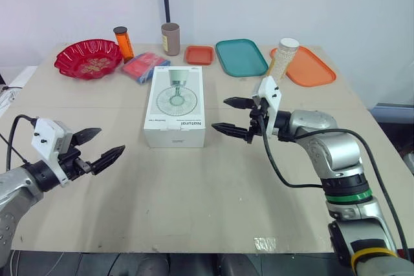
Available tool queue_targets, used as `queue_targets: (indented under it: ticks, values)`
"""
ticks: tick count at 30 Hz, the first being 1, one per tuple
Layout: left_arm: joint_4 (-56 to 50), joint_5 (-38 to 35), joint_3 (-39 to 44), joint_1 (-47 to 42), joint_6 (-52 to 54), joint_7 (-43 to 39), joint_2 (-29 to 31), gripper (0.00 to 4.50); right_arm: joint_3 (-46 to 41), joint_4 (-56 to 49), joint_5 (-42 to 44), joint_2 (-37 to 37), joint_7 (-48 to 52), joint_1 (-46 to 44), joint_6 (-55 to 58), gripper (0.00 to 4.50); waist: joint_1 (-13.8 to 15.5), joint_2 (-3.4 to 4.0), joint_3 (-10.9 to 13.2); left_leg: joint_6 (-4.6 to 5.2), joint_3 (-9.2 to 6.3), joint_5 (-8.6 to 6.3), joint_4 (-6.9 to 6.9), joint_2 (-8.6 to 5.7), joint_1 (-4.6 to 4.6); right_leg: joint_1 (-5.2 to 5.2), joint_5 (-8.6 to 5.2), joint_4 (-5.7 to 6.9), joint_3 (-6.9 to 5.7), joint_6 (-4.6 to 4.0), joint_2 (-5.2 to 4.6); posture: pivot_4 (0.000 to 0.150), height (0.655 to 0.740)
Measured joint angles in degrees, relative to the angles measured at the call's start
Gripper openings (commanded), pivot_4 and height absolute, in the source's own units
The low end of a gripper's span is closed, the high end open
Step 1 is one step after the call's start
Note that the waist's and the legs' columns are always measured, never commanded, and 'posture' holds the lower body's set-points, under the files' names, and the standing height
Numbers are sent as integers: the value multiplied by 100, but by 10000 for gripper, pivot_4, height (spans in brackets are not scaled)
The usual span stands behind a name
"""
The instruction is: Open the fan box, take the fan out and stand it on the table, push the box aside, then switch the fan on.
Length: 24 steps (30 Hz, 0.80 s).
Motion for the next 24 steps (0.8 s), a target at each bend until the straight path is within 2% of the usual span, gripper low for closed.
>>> queue_targets:
  ticks: [24]
  values:
    - [238,98,-8,-81,-4,41,-124,45000,242,143,-49,236,247,97,-353,44424,0,0,0,0,0,0,0,0,0,-1,0,1,-1,-1,0,1500,7400]
